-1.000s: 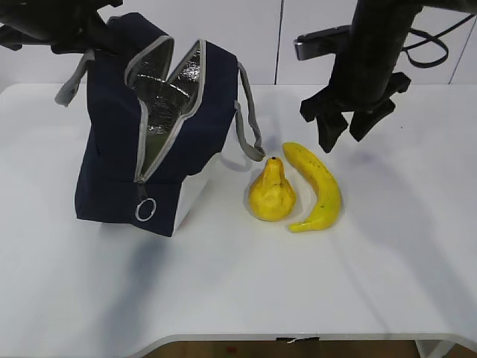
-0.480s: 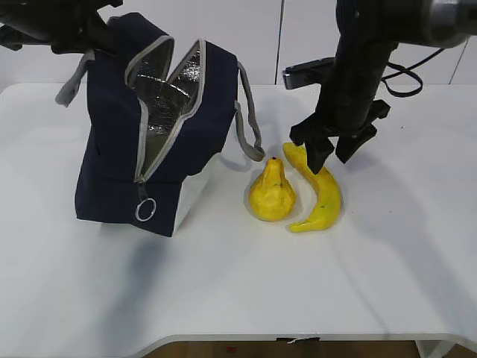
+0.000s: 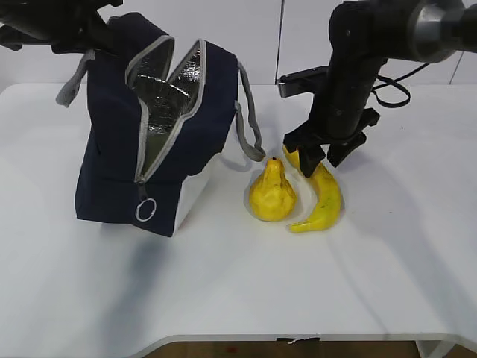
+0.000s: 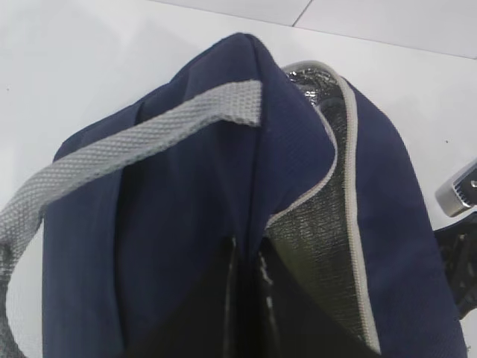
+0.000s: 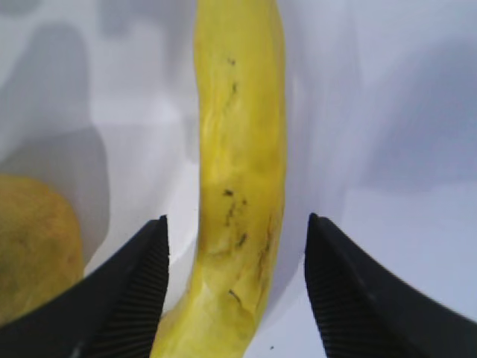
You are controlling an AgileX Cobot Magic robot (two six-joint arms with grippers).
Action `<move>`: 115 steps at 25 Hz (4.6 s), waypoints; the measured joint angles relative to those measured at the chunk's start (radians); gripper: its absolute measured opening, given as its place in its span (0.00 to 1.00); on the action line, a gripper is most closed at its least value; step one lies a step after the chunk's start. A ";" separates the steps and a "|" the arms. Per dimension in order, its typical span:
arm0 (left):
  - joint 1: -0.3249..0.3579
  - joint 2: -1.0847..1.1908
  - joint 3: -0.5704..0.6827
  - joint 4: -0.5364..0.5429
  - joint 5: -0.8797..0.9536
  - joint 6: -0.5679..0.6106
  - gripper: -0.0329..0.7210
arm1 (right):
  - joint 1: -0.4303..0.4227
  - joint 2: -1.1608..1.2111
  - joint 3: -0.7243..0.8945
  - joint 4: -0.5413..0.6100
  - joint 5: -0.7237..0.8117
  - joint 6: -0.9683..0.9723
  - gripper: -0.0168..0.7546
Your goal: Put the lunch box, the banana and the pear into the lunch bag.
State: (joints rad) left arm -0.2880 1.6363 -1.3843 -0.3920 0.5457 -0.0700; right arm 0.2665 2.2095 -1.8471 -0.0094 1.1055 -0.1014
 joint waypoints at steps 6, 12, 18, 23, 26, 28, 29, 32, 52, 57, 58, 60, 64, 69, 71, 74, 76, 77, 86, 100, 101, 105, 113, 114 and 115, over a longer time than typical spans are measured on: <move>0.000 0.000 0.000 -0.004 0.000 0.000 0.04 | 0.000 0.011 0.000 0.002 -0.028 0.000 0.62; 0.000 0.000 0.000 -0.005 0.000 0.000 0.04 | 0.000 0.040 0.000 0.002 -0.036 0.000 0.62; 0.000 0.000 0.000 -0.006 0.000 0.000 0.04 | 0.000 0.051 0.000 0.002 -0.049 0.000 0.62; 0.000 0.000 0.000 -0.006 0.000 0.000 0.04 | 0.000 0.063 0.000 0.009 -0.049 -0.002 0.55; 0.000 0.000 0.000 -0.006 0.000 0.000 0.04 | 0.000 0.063 0.000 0.009 -0.051 -0.002 0.45; 0.000 0.000 0.000 -0.006 0.000 0.000 0.04 | 0.000 0.063 0.000 0.009 -0.051 -0.002 0.43; 0.000 0.000 0.000 -0.006 0.000 0.000 0.04 | 0.000 0.065 -0.006 0.009 -0.047 -0.002 0.42; 0.000 0.000 0.000 -0.006 0.000 0.000 0.04 | 0.000 0.067 -0.041 -0.008 0.003 -0.002 0.42; 0.000 0.000 0.000 -0.011 0.000 0.000 0.04 | 0.000 -0.237 -0.147 -0.048 0.131 -0.015 0.42; 0.000 0.000 0.000 -0.036 0.000 0.000 0.04 | 0.000 -0.254 -0.163 0.164 0.118 -0.034 0.42; 0.000 0.000 0.000 -0.046 0.000 0.000 0.04 | 0.000 -0.254 -0.166 0.215 0.104 -0.046 0.42; 0.000 0.000 0.000 -0.060 -0.004 0.000 0.04 | 0.000 -0.254 -0.168 0.321 0.085 -0.078 0.42; -0.015 0.000 0.000 -0.080 -0.016 0.000 0.04 | 0.007 -0.254 -0.168 0.511 0.018 -0.153 0.42; -0.036 0.000 0.000 -0.100 -0.028 0.000 0.04 | 0.056 -0.254 -0.168 0.563 -0.094 -0.188 0.42; -0.036 0.000 0.000 -0.104 -0.029 0.000 0.04 | 0.080 -0.246 -0.168 0.569 -0.130 -0.194 0.42; -0.036 0.000 0.000 -0.106 -0.029 0.000 0.04 | 0.112 -0.202 -0.168 0.582 -0.176 -0.197 0.42; -0.036 0.000 0.000 -0.108 -0.029 0.000 0.04 | 0.130 -0.160 -0.168 0.586 -0.215 -0.209 0.42; -0.036 0.000 0.000 -0.109 -0.029 0.000 0.04 | 0.134 -0.142 -0.168 0.586 -0.229 -0.212 0.42; -0.036 0.000 0.000 -0.109 -0.033 0.000 0.04 | 0.136 -0.052 -0.168 0.479 -0.218 -0.218 0.42; -0.036 0.000 0.000 -0.109 -0.064 0.000 0.04 | 0.137 -0.047 -0.168 0.472 -0.211 -0.229 0.68; -0.036 0.000 0.000 -0.109 -0.064 0.000 0.04 | 0.137 -0.047 -0.168 0.474 -0.213 -0.232 0.72; -0.036 0.000 0.000 -0.109 -0.064 0.000 0.04 | 0.137 -0.047 -0.192 0.464 -0.186 -0.242 0.77; -0.036 0.000 0.000 -0.032 -0.062 0.000 0.04 | 0.137 -0.051 -0.412 0.174 0.087 -0.083 0.77; -0.036 0.000 0.000 -0.021 -0.060 0.000 0.04 | 0.137 -0.051 -0.420 0.149 0.107 -0.070 0.77; -0.036 0.000 0.000 -0.010 -0.059 0.000 0.04 | 0.137 -0.052 -0.425 0.119 0.121 -0.063 0.77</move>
State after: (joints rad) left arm -0.3245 1.6363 -1.3843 -0.4016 0.4872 -0.0700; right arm 0.4036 2.1571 -2.2718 0.1096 1.2263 -0.1645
